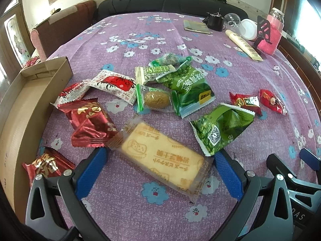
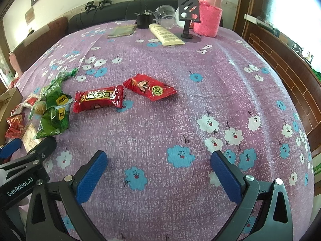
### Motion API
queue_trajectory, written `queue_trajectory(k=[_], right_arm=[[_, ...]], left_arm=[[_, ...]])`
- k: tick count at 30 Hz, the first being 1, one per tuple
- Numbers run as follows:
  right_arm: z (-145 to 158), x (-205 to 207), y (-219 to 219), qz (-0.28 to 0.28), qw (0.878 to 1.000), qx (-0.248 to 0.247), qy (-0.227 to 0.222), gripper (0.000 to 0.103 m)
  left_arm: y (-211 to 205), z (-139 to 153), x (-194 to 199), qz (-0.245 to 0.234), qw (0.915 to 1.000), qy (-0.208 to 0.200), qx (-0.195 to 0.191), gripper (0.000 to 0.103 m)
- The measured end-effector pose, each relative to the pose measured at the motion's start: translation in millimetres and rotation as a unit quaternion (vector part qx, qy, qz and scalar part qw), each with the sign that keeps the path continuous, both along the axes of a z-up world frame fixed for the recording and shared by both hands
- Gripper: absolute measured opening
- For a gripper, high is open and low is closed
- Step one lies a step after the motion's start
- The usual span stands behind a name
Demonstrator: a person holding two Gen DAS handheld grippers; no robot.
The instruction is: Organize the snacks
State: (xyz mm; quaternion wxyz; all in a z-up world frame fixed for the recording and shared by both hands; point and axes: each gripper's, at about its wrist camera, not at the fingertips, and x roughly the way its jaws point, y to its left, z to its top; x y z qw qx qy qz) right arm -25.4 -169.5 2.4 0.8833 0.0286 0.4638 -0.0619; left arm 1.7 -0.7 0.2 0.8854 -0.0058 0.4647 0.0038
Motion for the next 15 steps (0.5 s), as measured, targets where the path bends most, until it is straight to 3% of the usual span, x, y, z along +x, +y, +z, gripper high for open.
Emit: queue_trajectory(k=[15], right_arm=[[0.3, -2.6, -0.2, 0.011, 1.000, -0.001, 0.001, 0.103]], left_arm=[[0.4, 0.3, -2.5, 0.001, 1.0000, 0.005, 0.001, 0.103]])
